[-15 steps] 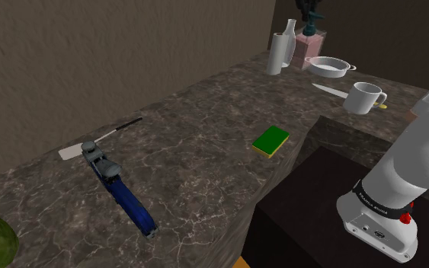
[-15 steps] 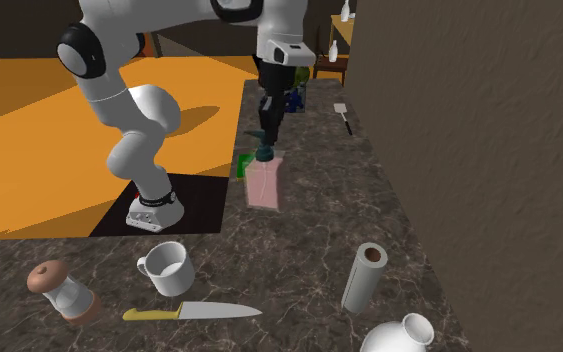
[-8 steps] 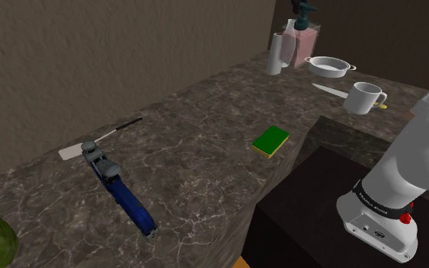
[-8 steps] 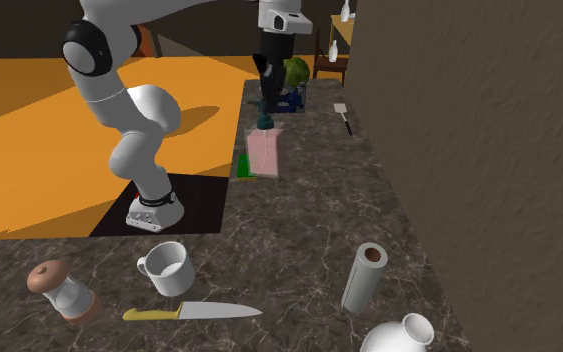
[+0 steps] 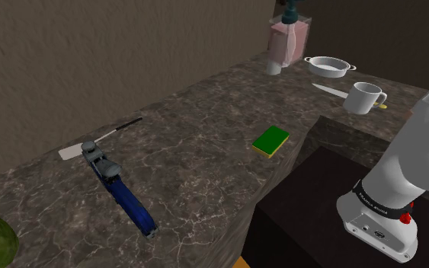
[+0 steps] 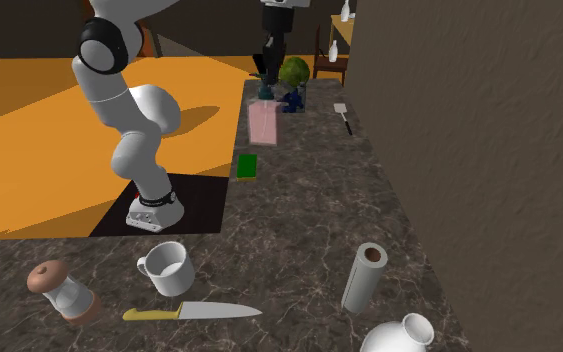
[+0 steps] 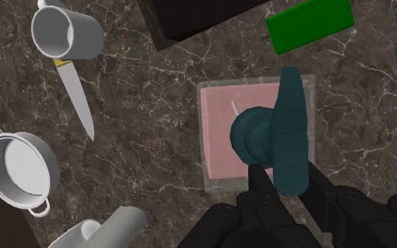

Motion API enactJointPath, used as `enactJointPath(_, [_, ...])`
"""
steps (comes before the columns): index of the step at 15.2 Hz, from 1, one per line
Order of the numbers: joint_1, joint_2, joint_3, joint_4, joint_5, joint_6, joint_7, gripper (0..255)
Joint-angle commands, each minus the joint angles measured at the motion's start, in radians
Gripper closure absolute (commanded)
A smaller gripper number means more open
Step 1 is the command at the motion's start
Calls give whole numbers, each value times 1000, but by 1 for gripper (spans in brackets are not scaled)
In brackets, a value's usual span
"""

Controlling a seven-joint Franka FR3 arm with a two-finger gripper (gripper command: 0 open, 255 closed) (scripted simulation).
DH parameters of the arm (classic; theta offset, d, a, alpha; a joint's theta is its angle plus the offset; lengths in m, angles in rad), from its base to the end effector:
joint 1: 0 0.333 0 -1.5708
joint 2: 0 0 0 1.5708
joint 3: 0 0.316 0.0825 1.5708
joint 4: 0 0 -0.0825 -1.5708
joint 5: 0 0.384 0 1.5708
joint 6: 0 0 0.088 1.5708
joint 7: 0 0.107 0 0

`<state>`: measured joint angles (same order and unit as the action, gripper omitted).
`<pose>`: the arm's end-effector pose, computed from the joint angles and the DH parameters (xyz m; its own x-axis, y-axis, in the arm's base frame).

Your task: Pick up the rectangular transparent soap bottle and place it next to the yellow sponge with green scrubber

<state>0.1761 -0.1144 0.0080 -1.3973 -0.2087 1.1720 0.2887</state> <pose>0.4626 0.0585 0.7312 0.9830 -0.1788 -0.0415 -0.1655 -0.9612 0.2205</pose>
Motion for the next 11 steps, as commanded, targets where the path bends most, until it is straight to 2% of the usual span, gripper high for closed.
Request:
enactJointPath(1, [21, 33, 29, 68, 6, -44, 46, 255])
enactJointPath(2, [27, 42, 37, 84, 7, -55, 58, 255])
enactJointPath(11, [26, -39, 31, -141, 20, 88, 81, 255])
